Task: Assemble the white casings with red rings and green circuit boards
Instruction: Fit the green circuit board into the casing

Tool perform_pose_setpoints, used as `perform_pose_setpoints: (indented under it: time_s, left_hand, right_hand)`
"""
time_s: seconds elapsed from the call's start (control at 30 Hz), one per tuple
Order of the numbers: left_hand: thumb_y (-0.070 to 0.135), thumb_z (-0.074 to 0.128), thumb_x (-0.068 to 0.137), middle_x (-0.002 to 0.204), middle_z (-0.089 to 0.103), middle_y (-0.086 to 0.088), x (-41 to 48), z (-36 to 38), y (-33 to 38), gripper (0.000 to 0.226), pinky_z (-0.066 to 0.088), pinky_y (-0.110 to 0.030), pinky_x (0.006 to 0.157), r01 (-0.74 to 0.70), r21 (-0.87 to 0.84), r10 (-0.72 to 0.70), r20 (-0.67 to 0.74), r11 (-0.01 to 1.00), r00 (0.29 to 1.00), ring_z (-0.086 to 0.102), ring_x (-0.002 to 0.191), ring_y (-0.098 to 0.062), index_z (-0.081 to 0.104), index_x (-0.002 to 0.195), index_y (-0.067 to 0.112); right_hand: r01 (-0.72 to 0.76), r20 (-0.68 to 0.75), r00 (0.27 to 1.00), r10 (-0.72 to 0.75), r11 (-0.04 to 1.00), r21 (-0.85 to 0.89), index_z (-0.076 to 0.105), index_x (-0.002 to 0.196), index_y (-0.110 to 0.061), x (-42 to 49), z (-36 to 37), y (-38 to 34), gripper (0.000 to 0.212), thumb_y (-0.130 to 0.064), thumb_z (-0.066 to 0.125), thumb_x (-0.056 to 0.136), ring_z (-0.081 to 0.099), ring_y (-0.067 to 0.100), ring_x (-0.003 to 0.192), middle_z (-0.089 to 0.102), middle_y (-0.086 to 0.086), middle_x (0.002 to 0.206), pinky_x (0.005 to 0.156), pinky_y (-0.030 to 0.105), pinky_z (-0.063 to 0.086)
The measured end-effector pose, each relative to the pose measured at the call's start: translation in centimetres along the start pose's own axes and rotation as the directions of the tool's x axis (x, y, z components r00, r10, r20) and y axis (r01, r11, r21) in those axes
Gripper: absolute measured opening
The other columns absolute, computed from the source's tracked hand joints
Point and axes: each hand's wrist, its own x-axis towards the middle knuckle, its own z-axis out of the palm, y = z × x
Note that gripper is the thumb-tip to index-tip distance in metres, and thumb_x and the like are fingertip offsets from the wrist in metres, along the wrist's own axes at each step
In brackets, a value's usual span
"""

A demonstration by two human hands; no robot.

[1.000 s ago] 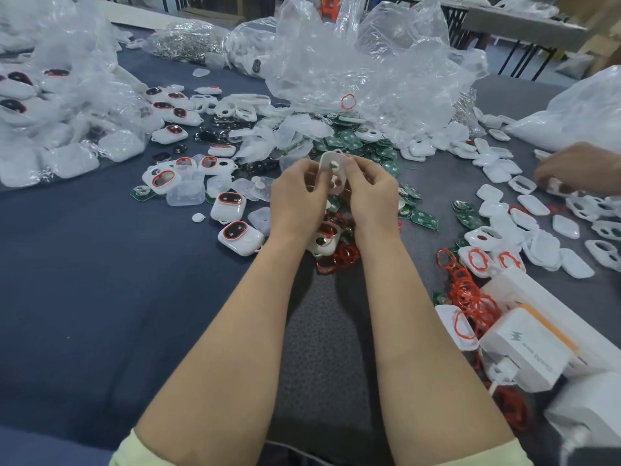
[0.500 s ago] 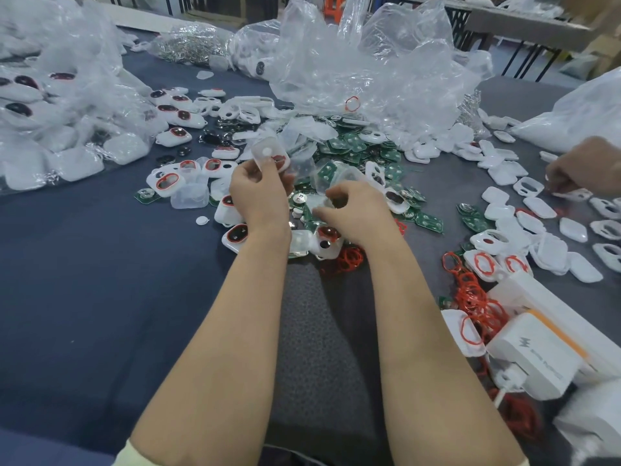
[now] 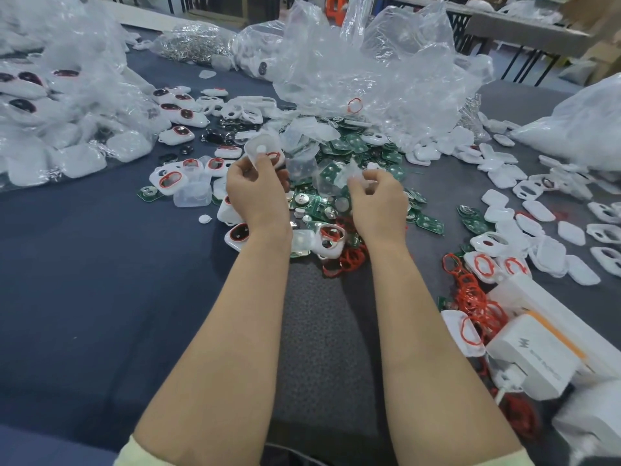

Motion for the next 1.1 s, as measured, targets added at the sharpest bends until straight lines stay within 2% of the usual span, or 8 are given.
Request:
perform_pose_setpoints:
  time_s: [0.13,0.27,0.33,0.4,0.57,0.73,0.9,1.1]
  left_hand:
    - [0.014,0.052,0.096,0.076,0.066,-0.002,0.2,0.0,0.0,0.014,0.046,-0.019,0.049,-0.017,0.008,0.017,-0.029,1.000,0.999,0.057,0.045,0.000,0.052,0.082,0.017]
    - [0.013,0.052,0.095,0.075,0.065,-0.003,0.2,0.1,-0.1,0.014,0.047,-0.023,0.051,-0.024,0.010,0.024,-0.038,1.000,0.999,0.057,0.044,0.000,0.050,0.082,0.016]
    - [0.013,0.052,0.095,0.072,0.065,-0.001,0.2,0.1,-0.1,0.013,0.047,-0.022,0.050,-0.039,0.022,0.040,-0.040,0.999,0.998,0.056,0.044,0.000,0.050,0.083,0.017]
    - [0.012,0.052,0.095,0.072,0.064,0.000,0.3,0.0,-0.1,0.012,0.046,-0.020,0.049,-0.050,0.035,0.051,-0.031,0.998,0.998,0.057,0.044,0.000,0.051,0.083,0.017]
    - [0.013,0.053,0.096,0.072,0.066,0.002,0.0,0.1,-0.3,0.007,0.046,-0.017,0.050,-0.063,0.055,0.062,0.025,0.996,0.998,0.058,0.046,0.001,0.052,0.090,0.011]
    - [0.012,0.057,0.095,0.080,0.068,-0.004,-0.3,0.0,-0.7,0.004,0.050,-0.019,0.058,-0.015,0.175,-0.023,0.214,0.985,0.977,0.064,0.057,-0.003,0.058,0.095,0.009]
    - [0.015,0.054,0.098,0.087,0.069,-0.009,-1.0,0.5,-1.0,0.019,0.056,-0.019,0.063,0.089,0.259,-0.186,0.378,0.962,0.907,0.067,0.061,-0.007,0.061,0.107,0.001]
    - [0.009,0.047,0.100,0.082,0.068,-0.006,-1.3,0.7,-0.9,0.016,0.055,-0.018,0.066,0.098,0.275,-0.214,0.434,0.956,0.875,0.067,0.062,-0.008,0.062,0.096,0.006]
  right_hand:
    - [0.103,-0.017,0.994,-0.106,0.983,-0.151,0.059,0.119,-0.017,-0.5,0.1,-0.7,0.032,-0.022,0.061,0.088,0.043,0.010,0.089,0.049,0.006,0.122,0.072,0.015,0.028]
    - [0.308,0.390,0.890,-0.235,0.942,-0.134,0.072,0.099,-0.016,-1.8,0.3,-2.6,0.015,-0.018,0.065,0.086,0.060,0.016,0.097,0.069,0.003,0.104,0.084,0.022,0.043]
    - [0.352,0.582,0.798,-0.157,0.905,-0.239,0.071,0.103,-0.019,-2.3,0.7,-3.4,0.019,-0.023,0.068,0.085,0.061,0.021,0.098,0.068,0.004,0.106,0.087,0.032,0.049]
    - [0.368,0.630,0.770,-0.099,0.876,-0.311,0.069,0.104,-0.020,-2.6,1.1,-3.9,0.019,-0.024,0.067,0.085,0.061,0.026,0.099,0.065,0.008,0.108,0.088,0.037,0.051]
    - [0.332,0.526,0.837,-0.150,0.903,-0.271,0.057,0.103,-0.010,-2.5,1.5,-3.3,0.020,-0.019,0.064,0.087,0.056,0.029,0.102,0.061,0.012,0.109,0.091,0.040,0.046]
    - [0.057,0.146,0.986,-0.075,0.991,0.125,0.063,0.109,-0.007,-1.2,0.7,-2.2,0.022,-0.014,0.065,0.088,0.062,0.014,0.089,0.068,0.007,0.102,0.085,0.024,0.049]
    - [-0.164,0.077,0.986,0.146,0.809,0.564,0.059,0.106,-0.009,0.2,0.2,-0.9,0.018,-0.003,0.061,0.089,0.064,0.012,0.071,0.064,0.002,0.085,0.072,0.024,0.055]
    - [0.004,-0.069,0.997,0.032,0.881,0.473,0.061,0.087,-0.020,-0.1,0.3,-1.0,0.014,-0.006,0.065,0.086,0.066,0.017,0.084,0.068,0.005,0.089,0.081,0.030,0.055]
